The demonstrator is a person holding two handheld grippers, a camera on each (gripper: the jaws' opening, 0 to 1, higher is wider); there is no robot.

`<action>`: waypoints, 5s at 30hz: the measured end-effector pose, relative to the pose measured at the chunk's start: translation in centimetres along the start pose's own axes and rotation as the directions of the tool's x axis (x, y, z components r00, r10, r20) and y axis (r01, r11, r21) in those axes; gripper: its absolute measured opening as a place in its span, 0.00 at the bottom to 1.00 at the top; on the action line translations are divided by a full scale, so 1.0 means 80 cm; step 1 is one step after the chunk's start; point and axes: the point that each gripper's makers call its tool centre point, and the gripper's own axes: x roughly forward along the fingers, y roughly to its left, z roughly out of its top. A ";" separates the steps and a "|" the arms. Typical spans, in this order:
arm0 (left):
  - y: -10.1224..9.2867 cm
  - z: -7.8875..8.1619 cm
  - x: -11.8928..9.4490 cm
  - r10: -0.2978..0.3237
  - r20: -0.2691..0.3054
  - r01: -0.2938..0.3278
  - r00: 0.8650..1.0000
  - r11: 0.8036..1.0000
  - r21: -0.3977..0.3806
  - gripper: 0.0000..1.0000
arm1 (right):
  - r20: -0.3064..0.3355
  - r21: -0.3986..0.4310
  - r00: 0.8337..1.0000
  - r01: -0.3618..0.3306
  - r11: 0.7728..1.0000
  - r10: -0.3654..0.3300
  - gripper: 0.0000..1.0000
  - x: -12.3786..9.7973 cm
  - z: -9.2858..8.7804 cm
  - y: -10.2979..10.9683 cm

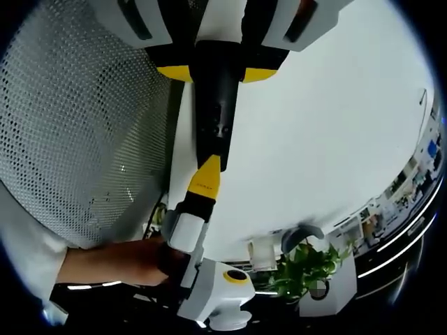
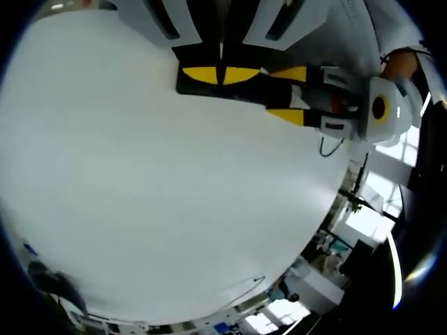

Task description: Press the specified remote control buttons in sequence, fully releasing each button before pressing the next.

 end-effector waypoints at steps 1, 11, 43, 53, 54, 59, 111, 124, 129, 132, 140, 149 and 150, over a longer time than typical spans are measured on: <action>0.000 0.000 0.000 0.000 0.000 0.000 1.000 1.000 -0.001 0.24 | -0.001 0.000 1.000 0.001 1.000 -0.001 0.00 0.000 0.000 0.000; 0.001 0.000 0.000 0.006 0.006 -0.006 1.000 1.000 -0.012 0.24 | 0.001 0.029 1.000 -0.014 0.999 0.014 0.00 0.000 0.000 -0.001; 0.000 0.001 0.001 0.002 0.014 -0.002 1.000 1.000 0.001 0.24 | 0.050 0.024 0.996 -0.073 0.997 0.071 0.00 0.004 0.013 0.010; -0.001 0.001 0.001 0.002 0.013 -0.002 1.000 1.000 -0.001 0.24 | 0.037 0.018 0.998 -0.059 0.998 0.058 0.00 0.009 0.009 0.009; -0.001 0.001 0.001 0.002 0.013 -0.002 1.000 1.000 -0.001 0.24 | 0.037 0.021 0.998 -0.060 0.998 0.059 0.00 0.009 0.009 0.009; -0.001 0.001 0.001 0.002 0.014 -0.002 1.000 1.000 -0.001 0.24 | 0.047 0.034 0.997 -0.062 0.997 0.061 0.00 0.009 0.009 0.008; 0.000 0.004 0.004 0.002 0.032 -0.001 0.999 1.000 -0.012 0.25 | -0.082 -0.225 0.992 0.075 0.971 -0.095 0.00 0.014 -0.006 0.019; -0.001 0.005 0.004 0.001 0.026 -0.001 1.000 1.000 -0.007 0.25 | -0.062 -0.137 0.996 0.057 0.989 -0.066 0.00 0.010 -0.007 0.017; 0.000 0.005 0.004 0.008 0.024 -0.007 1.000 1.000 -0.011 0.25 | -0.084 -0.091 0.995 0.052 0.994 -0.060 0.00 0.007 -0.014 0.016; -0.001 0.005 0.004 0.009 0.024 -0.009 1.000 1.000 -0.011 0.25 | -0.093 -0.112 0.992 0.080 0.990 -0.091 0.00 0.004 -0.018 0.013; 0.000 0.005 0.004 0.009 0.026 -0.009 1.000 1.000 -0.011 0.25 | -0.106 -0.108 0.989 0.094 0.990 -0.105 0.00 0.002 -0.022 0.008; -0.001 0.005 0.004 0.008 0.026 -0.008 1.000 1.000 -0.009 0.25 | -0.112 -0.102 0.987 0.106 0.989 -0.117 0.00 0.001 -0.022 0.005; -0.001 0.005 0.004 0.008 0.026 -0.007 1.000 1.000 -0.009 0.25 | -0.115 -0.104 0.986 0.107 0.989 -0.119 0.00 0.002 -0.022 0.005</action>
